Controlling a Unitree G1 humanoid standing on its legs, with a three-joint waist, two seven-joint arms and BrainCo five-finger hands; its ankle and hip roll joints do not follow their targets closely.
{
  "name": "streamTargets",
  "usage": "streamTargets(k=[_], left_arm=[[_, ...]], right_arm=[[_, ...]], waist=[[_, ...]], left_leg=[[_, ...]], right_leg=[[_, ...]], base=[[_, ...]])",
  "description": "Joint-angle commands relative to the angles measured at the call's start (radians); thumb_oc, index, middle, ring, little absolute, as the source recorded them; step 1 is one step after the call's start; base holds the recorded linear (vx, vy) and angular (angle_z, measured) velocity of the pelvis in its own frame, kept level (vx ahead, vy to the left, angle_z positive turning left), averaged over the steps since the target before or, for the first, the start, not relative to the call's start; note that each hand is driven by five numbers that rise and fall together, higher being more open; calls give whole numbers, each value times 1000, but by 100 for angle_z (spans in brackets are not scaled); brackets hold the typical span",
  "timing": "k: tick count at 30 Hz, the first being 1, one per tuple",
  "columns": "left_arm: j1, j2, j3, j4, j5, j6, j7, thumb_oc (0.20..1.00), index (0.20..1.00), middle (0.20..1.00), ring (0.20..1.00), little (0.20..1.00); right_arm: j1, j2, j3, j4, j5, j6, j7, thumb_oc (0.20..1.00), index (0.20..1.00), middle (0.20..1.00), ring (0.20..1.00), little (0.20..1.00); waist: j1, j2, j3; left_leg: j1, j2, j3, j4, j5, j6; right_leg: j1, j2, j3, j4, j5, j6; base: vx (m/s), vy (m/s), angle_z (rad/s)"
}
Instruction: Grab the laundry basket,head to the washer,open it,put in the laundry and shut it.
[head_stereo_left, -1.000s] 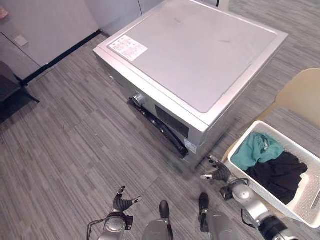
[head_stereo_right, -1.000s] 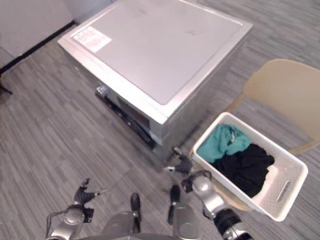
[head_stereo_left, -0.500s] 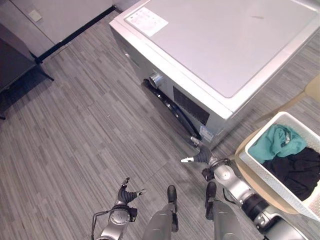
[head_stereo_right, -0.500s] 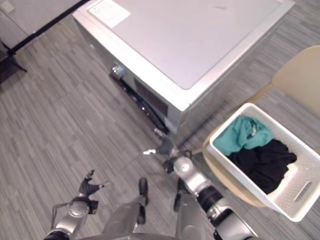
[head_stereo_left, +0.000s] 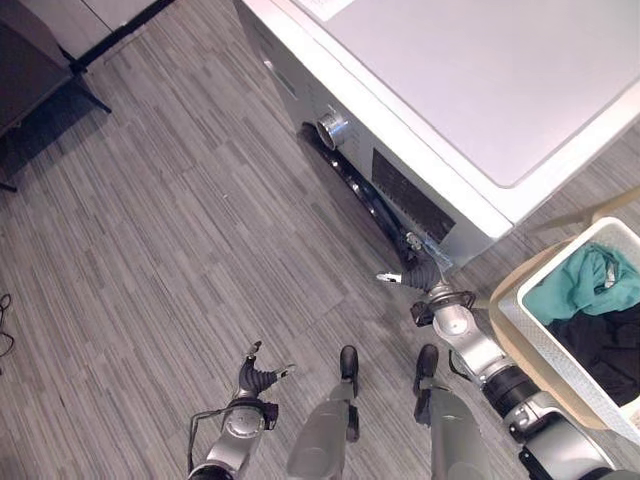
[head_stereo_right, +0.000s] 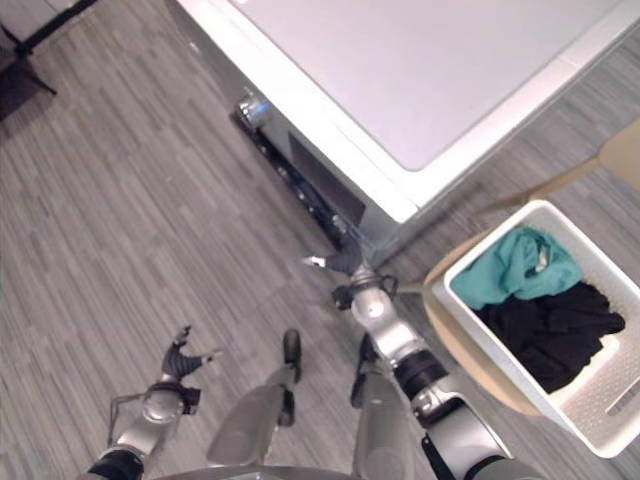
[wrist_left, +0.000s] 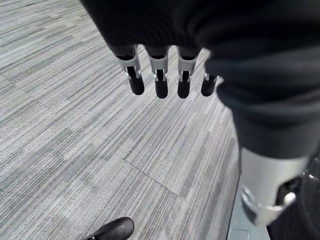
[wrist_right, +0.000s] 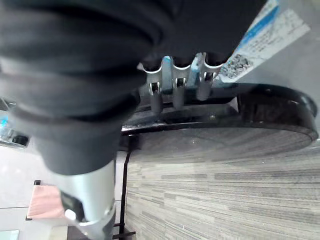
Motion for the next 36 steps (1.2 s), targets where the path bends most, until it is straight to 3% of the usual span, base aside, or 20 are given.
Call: streamTargets(k=[1,5,13,21,24,26,27,31,34,35,36], left_arm=[[-23,65,-22,-31,-44,-39,29,1000,1000,1000,1000,1000],[-58,94,-39,-53,-85,-51,27,1000,1000,1000,1000,1000],[-111,109,-61,-34,-130,-56,35,1000,1000,1000,1000,1000],[-186,94,-110,31,-145,-61,53,1000,1000,1000,1000,1000],[-204,98,-119,49,-156,-72,63,1000,1000,1000,1000,1000],[-203,101,-116,51,-159,-73,67,1000,1000,1000,1000,1000],[-207,107,-109,59,-169,-75,69,1000,1000,1000,1000,1000],[-205,119,-96,72,-169,-71,64,1000,1000,1000,1000,1000],[-207,132,-91,67,-161,-69,63,1000,1000,1000,1000,1000],[-215,138,-88,55,-152,-65,63,1000,1000,1000,1000,1000],[-215,138,-89,55,-152,-65,63,1000,1000,1000,1000,1000]], right_arm=[[-74,58,43,6,32,-40,19,1000,1000,1000,1000,1000],[-197,87,75,101,81,-30,35,1000,1000,1000,1000,1000],[-344,135,98,119,175,-30,51,1000,1000,1000,1000,1000],[-389,354,234,66,379,-54,161,1000,1000,1000,1000,1000],[-404,409,283,48,413,-77,176,1000,1000,1000,1000,1000],[-408,406,286,52,403,-76,170,1000,1000,1000,1000,1000],[-422,382,265,80,381,-74,151,1000,1000,1000,1000,1000],[-458,328,223,144,344,-54,122,1000,1000,1000,1000,1000],[-499,255,177,166,343,-39,100,1000,1000,1000,1000,1000],[-498,214,159,147,358,-38,97,1000,1000,1000,1000,1000],[-498,213,158,146,358,-37,97,1000,1000,1000,1000,1000]], waist=[[17,-55,7],[47,-42,21],[88,-46,39],[144,-35,46],[181,-4,46],[184,2,42],[194,8,32],[202,5,24],[203,-10,29],[192,-19,37],[193,-19,37]], left_leg=[[3,-93,12,34,-88,38],[-40,-101,-2,40,-77,36],[-89,-108,-31,57,-72,38],[-94,-122,-93,68,-72,41],[-104,-137,-136,78,-66,34],[-106,-140,-145,76,-64,31],[-93,-139,-157,68,-81,16],[-96,-138,-154,63,-81,9],[-101,-133,-136,63,-83,8],[-119,-133,-120,65,-60,13],[-119,-133,-120,64,-60,13]], right_leg=[[104,-15,57,-204,56,98],[72,-21,48,-204,64,98],[43,-26,20,-191,57,97],[52,-46,-30,-146,30,94],[55,-65,-76,-111,14,91],[60,-70,-87,-108,9,90],[74,-69,-92,-96,-26,95],[74,-69,-100,-103,-26,93],[69,-64,-96,-120,-14,96],[54,-65,-99,-137,27,97],[54,-65,-98,-137,28,97]], base=[[0,0,0],[0,0,0],[-6,-4,14],[-1,-46,23],[-13,-86,35],[40,-78,64],[89,-66,75],[25,-14,62],[-42,21,13],[-100,37,-12],[-104,61,-11]])
